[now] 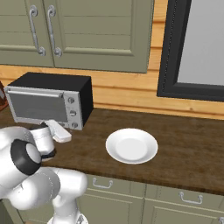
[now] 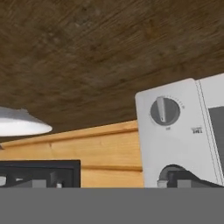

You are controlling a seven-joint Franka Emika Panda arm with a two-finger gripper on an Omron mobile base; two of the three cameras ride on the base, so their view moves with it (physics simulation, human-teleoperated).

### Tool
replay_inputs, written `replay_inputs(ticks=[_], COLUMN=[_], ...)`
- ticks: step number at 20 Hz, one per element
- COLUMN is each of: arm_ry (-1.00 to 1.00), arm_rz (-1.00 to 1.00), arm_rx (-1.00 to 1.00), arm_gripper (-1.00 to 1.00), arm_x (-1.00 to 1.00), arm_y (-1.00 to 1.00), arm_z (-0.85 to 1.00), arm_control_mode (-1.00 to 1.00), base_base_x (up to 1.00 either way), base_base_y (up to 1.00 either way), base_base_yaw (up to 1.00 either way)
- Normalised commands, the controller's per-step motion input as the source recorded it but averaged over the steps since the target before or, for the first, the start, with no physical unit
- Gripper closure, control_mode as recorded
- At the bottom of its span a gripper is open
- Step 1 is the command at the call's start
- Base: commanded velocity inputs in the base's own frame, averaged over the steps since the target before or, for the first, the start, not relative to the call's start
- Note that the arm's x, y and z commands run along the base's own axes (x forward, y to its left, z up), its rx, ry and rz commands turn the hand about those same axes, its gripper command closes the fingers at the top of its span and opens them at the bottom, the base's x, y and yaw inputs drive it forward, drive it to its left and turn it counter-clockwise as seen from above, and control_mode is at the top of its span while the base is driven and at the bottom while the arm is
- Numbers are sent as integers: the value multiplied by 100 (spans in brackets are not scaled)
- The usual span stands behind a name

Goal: Pick up the kebab skewer and baguette bread, and place them inside the toaster oven. Close the toaster oven door and start by setting the timer.

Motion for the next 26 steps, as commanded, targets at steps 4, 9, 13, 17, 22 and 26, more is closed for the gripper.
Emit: replay_inputs(ticks=[4,9,13,17,22,26], arm_ry=[0,0,0,1,0,0], arm_rz=[5,4,5,6,6,5], arm_rx=[0,0,0,-3,-5,-3], arm_gripper=[-100,-100,-100,-100,-100,-100], arm_x=[0,18,25,12,12,8], arm_y=[3,6,2,0,0,0], arm_z=[-10,0,0,-14,-13,-4], arm_control_mode=[-100,-100,-100,-100,-100,-100], base_base_x=[0,0,0,0,0,0], base_base_y=[0,0,0,0,0,0], base_base_yaw=[0,0,0,0,0,0])
